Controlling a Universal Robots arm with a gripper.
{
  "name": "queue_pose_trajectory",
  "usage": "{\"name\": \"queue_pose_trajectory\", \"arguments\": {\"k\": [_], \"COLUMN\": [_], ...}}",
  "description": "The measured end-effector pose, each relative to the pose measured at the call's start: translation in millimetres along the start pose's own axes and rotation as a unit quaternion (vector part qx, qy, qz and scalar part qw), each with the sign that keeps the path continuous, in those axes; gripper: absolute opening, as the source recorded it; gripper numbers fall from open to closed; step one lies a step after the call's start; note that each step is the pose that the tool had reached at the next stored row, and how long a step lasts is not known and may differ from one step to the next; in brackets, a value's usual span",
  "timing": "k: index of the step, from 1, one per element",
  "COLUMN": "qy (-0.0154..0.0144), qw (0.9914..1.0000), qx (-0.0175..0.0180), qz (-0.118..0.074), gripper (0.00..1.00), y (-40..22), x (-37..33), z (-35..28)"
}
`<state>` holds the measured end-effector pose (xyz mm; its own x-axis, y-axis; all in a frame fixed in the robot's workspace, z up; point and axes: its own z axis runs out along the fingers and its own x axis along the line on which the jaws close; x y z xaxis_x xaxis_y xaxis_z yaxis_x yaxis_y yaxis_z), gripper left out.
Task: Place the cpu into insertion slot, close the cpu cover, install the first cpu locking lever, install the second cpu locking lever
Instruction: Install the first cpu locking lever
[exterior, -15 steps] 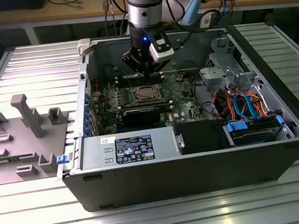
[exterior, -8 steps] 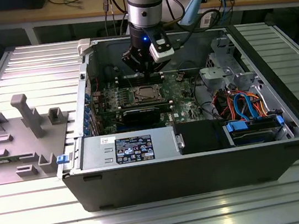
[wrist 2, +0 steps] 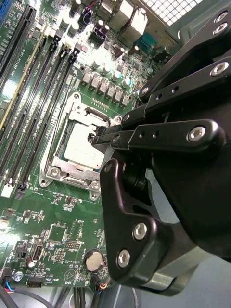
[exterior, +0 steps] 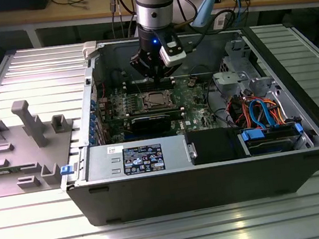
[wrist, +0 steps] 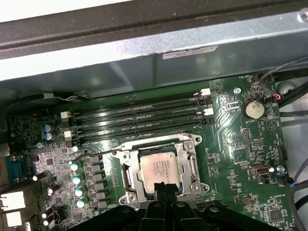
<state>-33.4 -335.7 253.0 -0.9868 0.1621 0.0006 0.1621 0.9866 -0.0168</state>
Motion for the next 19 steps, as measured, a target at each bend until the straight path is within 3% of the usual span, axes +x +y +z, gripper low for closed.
{"name": "queue_pose_trajectory", "arguments": {"k": [19], "qy": [-0.0001], "qw": [0.99997], "qx": [0.0000], "qz": [-0.008], "gripper": [0.11], "y": [0.0], "x": [0.0], "z": [0.0]}}
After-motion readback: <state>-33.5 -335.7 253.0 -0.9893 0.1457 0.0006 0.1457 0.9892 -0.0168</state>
